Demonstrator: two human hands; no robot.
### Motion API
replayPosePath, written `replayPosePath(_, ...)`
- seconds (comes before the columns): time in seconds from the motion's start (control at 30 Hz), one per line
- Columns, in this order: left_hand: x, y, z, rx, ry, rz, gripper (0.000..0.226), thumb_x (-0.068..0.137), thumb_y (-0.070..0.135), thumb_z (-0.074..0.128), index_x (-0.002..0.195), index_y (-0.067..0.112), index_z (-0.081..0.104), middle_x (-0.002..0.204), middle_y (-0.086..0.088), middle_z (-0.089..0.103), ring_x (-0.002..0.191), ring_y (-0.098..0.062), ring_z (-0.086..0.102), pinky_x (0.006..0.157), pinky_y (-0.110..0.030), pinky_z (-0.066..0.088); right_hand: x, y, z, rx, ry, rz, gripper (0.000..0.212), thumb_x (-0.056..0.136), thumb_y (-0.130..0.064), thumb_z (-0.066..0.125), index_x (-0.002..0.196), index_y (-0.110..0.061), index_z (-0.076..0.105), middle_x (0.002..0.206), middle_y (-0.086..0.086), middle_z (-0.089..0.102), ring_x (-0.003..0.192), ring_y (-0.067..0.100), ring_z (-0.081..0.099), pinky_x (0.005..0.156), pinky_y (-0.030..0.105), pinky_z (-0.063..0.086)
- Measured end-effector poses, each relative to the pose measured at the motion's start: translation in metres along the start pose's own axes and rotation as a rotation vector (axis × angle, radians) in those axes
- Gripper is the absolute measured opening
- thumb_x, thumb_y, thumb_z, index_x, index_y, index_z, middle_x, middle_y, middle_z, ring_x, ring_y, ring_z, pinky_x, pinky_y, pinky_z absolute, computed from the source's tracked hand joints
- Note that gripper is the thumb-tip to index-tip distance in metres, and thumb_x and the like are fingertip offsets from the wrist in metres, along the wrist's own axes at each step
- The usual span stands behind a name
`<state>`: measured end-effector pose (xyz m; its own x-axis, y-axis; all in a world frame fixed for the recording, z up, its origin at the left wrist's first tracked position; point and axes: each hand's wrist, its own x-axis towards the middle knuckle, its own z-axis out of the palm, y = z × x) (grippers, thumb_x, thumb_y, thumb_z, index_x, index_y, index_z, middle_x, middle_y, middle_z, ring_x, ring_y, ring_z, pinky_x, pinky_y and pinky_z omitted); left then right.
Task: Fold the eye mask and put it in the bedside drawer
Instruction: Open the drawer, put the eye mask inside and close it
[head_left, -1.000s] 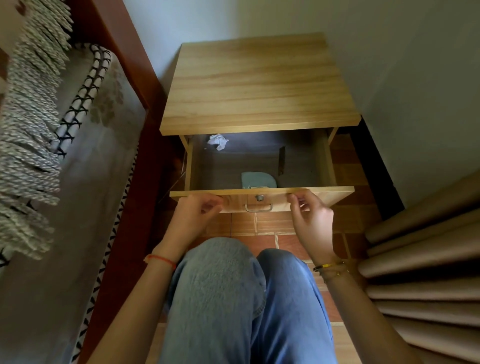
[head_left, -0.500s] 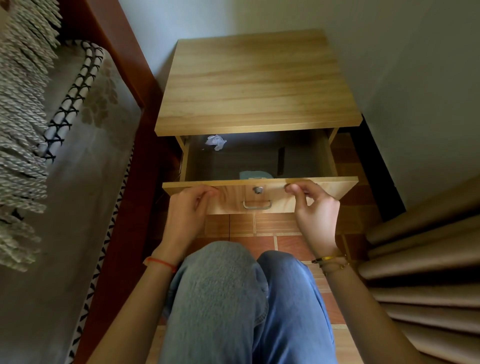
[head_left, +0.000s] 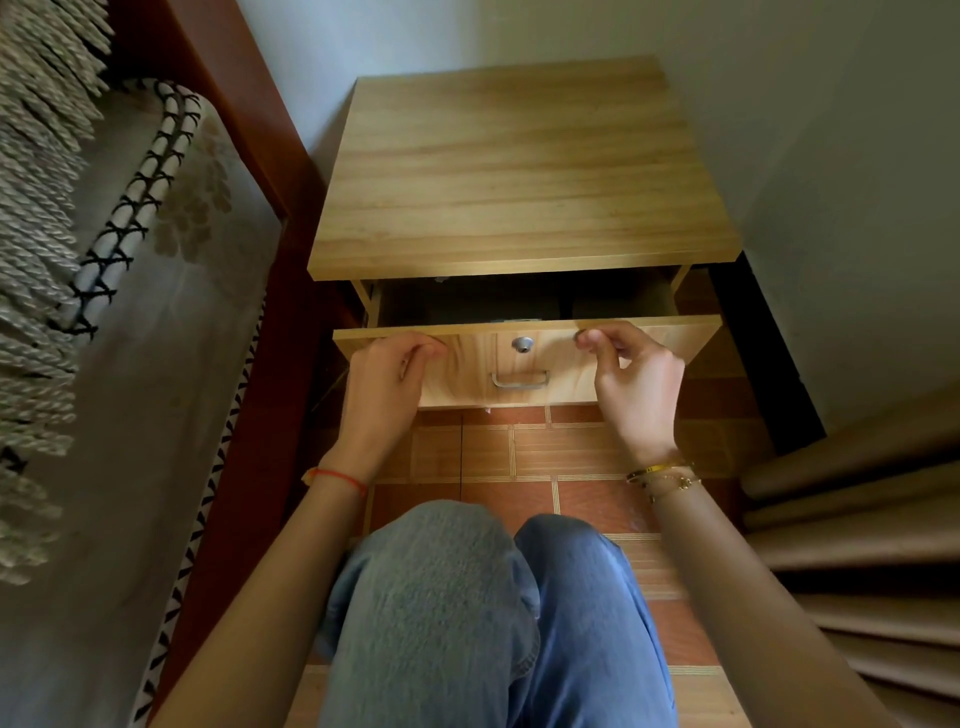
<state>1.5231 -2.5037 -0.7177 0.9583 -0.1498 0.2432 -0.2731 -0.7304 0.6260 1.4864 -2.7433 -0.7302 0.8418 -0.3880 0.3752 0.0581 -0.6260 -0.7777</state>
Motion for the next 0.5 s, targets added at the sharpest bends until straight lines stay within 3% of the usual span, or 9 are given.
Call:
replayPosePath(0.23,0.029,-0.004,0.007,-0.054,0.013,-0.018,0.022,0.095,0.023,0.053,0.097,0.017,0.074,0.094,0.006,0.073,0.084,0.002,0.060,0.072,-0.002,0.041,0.028,0.001,0.016,0.009,0.002,0.055,0.018,0.090,-0.020,0.060,0.082,-0.012,0.073,0.080,0.002,0.074,0.072,0.017,0.064,0.066,0.025,0.047)
replayPosePath(0.5,0.053,-0.008,0.014,-0.069,0.038,-0.051,0.021,0.095,0.021,0.053,0.095,0.014,0.074,0.094,0.004,0.073,0.082,-0.001,0.059,0.067,0.000,0.040,0.049,0.005,0.031,-0.011,0.001,0.075,0.019,0.090,-0.022,0.058,0.083,-0.012,0.072,0.080,0.003,0.073,0.072,0.017,0.063,0.067,0.024,0.044)
